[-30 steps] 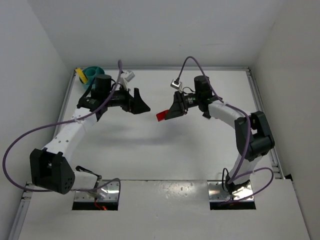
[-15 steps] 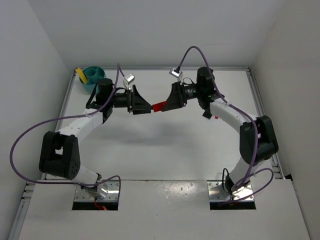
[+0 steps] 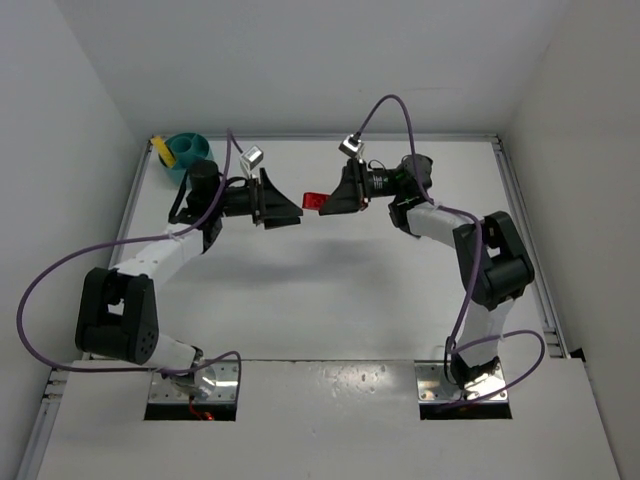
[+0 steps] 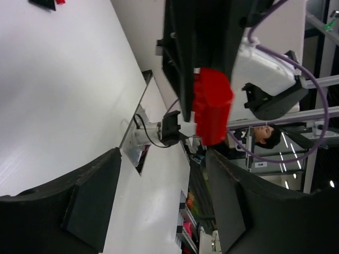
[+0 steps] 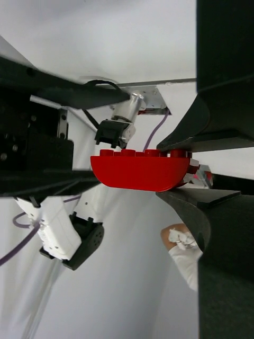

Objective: Sort the legos into containers by color

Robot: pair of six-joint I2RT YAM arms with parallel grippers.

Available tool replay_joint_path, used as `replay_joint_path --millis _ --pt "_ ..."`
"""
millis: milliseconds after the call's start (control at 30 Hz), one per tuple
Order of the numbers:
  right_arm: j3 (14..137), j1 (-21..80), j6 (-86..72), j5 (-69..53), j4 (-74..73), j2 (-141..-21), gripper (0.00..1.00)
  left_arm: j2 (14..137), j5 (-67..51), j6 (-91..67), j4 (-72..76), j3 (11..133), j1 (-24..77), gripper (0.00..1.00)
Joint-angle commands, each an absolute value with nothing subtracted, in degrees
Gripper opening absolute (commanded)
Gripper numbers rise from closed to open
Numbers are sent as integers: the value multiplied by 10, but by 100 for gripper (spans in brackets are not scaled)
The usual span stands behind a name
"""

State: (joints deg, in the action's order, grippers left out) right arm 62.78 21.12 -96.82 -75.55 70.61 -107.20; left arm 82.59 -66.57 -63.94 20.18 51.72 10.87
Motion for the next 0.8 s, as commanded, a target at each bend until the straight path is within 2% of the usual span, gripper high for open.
replay_joint_path --millis 0,100,167,300,467,767 --pt "626 204 -998 -721 806 -1084 0 796 -697 -693 293 528 84 70" --pt "615 204 -992 -721 806 -1072 0 796 -697 -749 353 528 62 66" --pt "615 204 -992 -721 800 -1072 0 796 -697 -768 372 534 55 60" --pt "620 204 -992 -721 800 -1072 0 802 -697 -775 356 545 68 59" --pt "627 215 -992 -726 800 -1072 0 807 -697 -768 334 545 74 65" --pt "637 228 -979 -731 781 -1072 0 818 -686 -757 320 556 99 65"
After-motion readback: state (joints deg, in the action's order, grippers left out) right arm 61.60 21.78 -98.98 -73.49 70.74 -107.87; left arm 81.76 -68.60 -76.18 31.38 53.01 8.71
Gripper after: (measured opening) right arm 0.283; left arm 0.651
